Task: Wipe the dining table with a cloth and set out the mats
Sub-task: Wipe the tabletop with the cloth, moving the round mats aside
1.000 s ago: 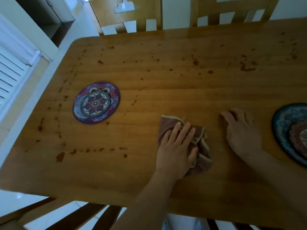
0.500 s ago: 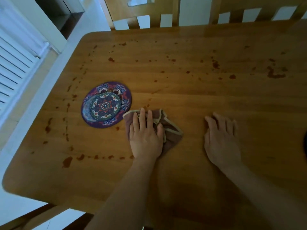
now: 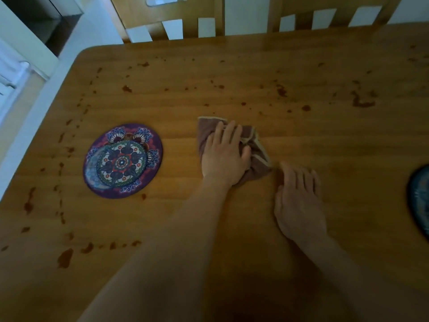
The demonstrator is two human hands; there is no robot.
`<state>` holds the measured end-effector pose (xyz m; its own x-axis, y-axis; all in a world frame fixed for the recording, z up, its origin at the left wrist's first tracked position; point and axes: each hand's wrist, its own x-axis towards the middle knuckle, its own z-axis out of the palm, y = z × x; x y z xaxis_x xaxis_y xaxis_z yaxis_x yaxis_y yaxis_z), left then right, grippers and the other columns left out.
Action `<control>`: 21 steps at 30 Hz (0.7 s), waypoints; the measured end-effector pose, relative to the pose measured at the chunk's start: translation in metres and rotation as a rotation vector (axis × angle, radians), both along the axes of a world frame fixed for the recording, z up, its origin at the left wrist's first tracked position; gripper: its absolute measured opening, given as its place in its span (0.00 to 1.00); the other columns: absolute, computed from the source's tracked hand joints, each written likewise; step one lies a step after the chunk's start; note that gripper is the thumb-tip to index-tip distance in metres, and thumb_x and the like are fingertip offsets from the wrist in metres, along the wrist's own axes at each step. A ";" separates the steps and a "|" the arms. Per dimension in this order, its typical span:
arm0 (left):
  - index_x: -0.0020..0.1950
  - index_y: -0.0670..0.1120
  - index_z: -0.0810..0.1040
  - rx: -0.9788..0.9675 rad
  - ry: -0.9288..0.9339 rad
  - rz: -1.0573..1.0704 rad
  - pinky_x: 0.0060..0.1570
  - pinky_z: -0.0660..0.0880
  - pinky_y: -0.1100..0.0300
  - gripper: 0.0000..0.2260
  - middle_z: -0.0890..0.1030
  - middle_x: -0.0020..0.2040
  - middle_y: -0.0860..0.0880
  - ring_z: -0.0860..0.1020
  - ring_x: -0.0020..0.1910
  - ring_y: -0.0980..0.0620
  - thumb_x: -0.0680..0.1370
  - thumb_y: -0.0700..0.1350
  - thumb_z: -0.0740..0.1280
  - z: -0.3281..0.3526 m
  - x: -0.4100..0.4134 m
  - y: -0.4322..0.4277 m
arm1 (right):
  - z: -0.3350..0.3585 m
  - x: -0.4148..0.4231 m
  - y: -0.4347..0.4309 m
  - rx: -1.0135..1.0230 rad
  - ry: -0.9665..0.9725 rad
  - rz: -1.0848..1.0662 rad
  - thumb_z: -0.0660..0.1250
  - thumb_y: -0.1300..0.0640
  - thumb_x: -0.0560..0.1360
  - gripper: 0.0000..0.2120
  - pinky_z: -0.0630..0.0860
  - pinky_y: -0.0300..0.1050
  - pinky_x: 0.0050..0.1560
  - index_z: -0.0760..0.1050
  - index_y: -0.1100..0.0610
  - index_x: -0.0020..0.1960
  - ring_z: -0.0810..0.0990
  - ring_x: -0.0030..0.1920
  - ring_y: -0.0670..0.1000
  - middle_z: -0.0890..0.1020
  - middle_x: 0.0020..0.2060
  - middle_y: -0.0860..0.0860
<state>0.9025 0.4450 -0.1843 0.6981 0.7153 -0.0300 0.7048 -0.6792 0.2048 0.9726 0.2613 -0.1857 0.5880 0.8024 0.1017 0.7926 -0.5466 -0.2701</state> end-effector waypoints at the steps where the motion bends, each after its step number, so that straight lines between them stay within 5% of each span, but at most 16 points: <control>1: 0.79 0.48 0.59 0.004 -0.009 -0.059 0.75 0.53 0.51 0.28 0.58 0.79 0.50 0.52 0.79 0.47 0.81 0.59 0.49 0.000 0.003 -0.011 | 0.000 -0.001 0.000 0.038 0.019 -0.024 0.48 0.54 0.79 0.25 0.60 0.64 0.72 0.63 0.62 0.73 0.69 0.68 0.61 0.73 0.66 0.60; 7: 0.78 0.49 0.61 -0.008 -0.033 -0.235 0.75 0.55 0.50 0.25 0.60 0.79 0.51 0.54 0.78 0.48 0.82 0.56 0.51 0.003 -0.023 -0.078 | 0.008 0.000 -0.001 0.144 0.105 -0.115 0.45 0.50 0.77 0.30 0.63 0.62 0.69 0.59 0.65 0.74 0.67 0.68 0.65 0.69 0.68 0.64; 11: 0.78 0.51 0.62 -0.019 -0.046 -0.292 0.76 0.54 0.51 0.24 0.60 0.79 0.54 0.53 0.78 0.50 0.82 0.56 0.51 0.003 -0.077 -0.108 | 0.008 0.000 -0.002 0.115 0.093 -0.092 0.54 0.63 0.75 0.27 0.63 0.64 0.68 0.59 0.66 0.74 0.66 0.68 0.67 0.68 0.68 0.66; 21: 0.79 0.54 0.57 -0.032 -0.082 -0.255 0.76 0.53 0.53 0.26 0.55 0.80 0.56 0.49 0.79 0.54 0.82 0.60 0.51 0.001 -0.117 -0.079 | 0.006 0.001 0.003 0.077 0.137 -0.122 0.55 0.66 0.75 0.26 0.62 0.60 0.69 0.60 0.62 0.73 0.64 0.68 0.63 0.67 0.68 0.63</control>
<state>0.7851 0.3660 -0.1830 0.8565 0.5159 0.0140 0.4922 -0.8247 0.2787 0.9734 0.2641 -0.1797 0.6927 0.7176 0.0723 0.6751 -0.6099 -0.4151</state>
